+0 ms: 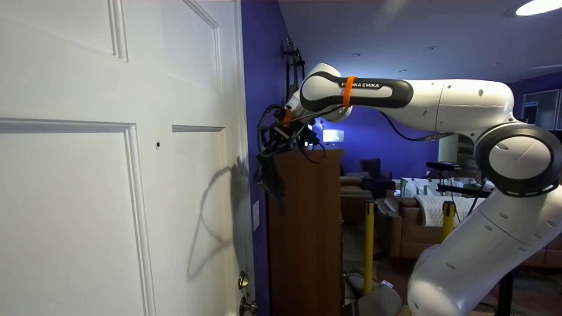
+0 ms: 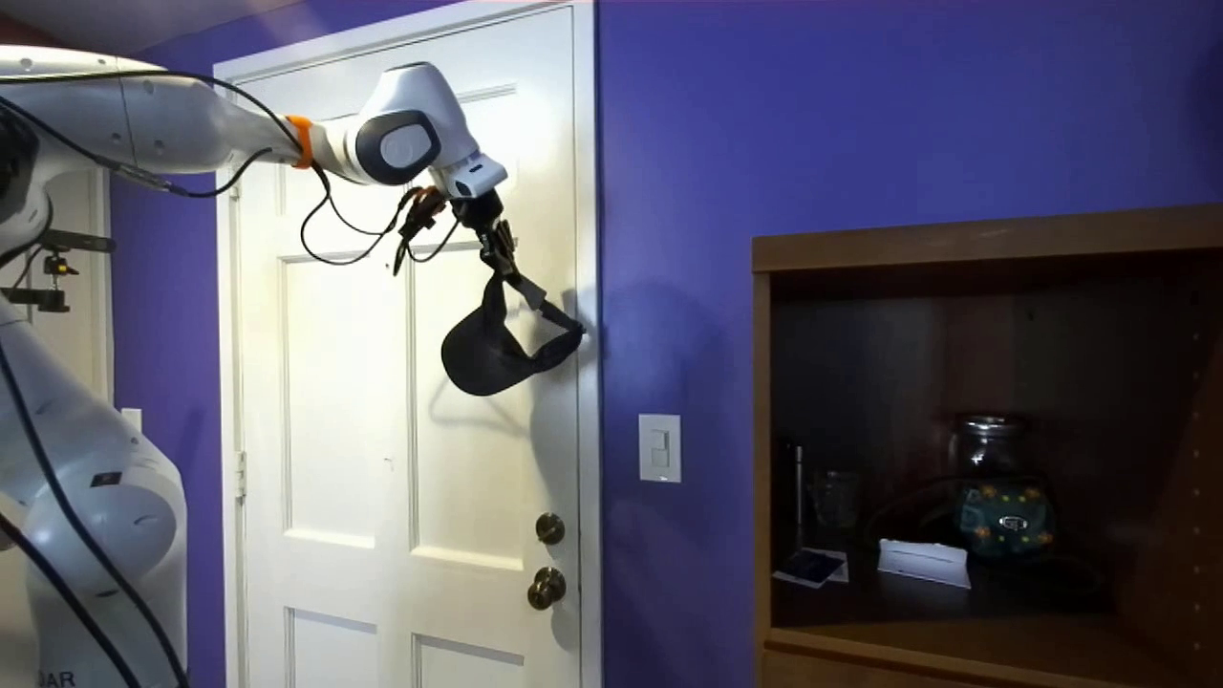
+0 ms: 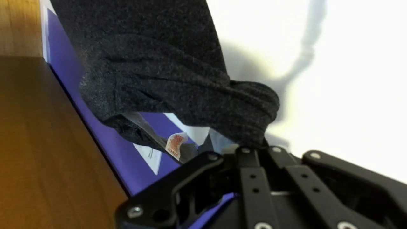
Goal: Pick up the black tennis hat and hang it on the hanger on the door
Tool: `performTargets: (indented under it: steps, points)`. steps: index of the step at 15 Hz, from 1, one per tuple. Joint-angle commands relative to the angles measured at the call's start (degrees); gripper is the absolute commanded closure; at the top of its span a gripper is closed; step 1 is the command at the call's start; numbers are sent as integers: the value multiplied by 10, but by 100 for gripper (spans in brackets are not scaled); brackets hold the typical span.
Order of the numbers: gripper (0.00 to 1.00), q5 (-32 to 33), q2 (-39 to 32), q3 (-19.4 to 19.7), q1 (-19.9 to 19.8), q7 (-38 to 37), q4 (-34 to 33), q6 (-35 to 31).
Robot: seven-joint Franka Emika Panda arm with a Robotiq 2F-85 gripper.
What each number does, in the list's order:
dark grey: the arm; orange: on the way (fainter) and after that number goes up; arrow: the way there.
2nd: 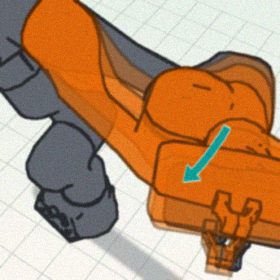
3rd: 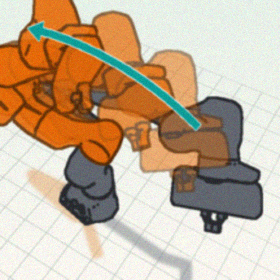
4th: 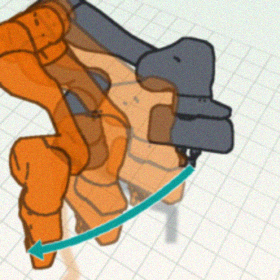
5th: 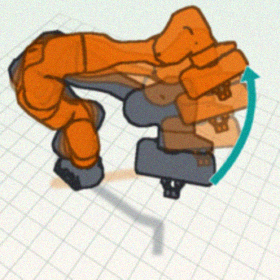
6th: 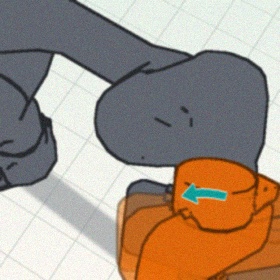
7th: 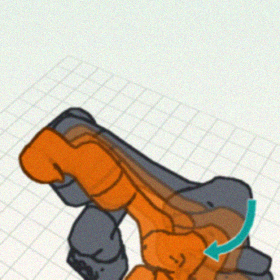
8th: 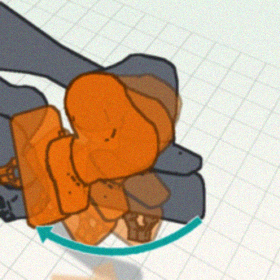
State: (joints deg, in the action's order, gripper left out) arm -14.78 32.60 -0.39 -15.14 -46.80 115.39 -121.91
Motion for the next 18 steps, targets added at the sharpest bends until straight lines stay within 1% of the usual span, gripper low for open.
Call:
performTargets:
  steps: [1, 3, 5, 6, 10, 11, 13, 16, 17, 18]
  points:
    - [99, -11, 23, -33, 28, -73, 31, 0]
    - [99, -18, 22, -51, 49, -109, 37, 0]
    - [99, -34, 20, -62, 78, -128, 47, -8]
    - [99, -48, 19, -64, 94, -131, 54, -16]
    - [99, -76, 11, -72, 133, -137, 71, -35]
    - [96, -51, 4, -69, 125, -132, 54, -14]
    - [96, -58, 4, -70, 133, -131, 62, -20]
    - [96, -59, 4, -70, 134, -131, 62, -20]
    - [99, -59, 4, -70, 134, -131, 62, -20]
    - [99, -65, -4, -68, 139, -126, 62, -19]
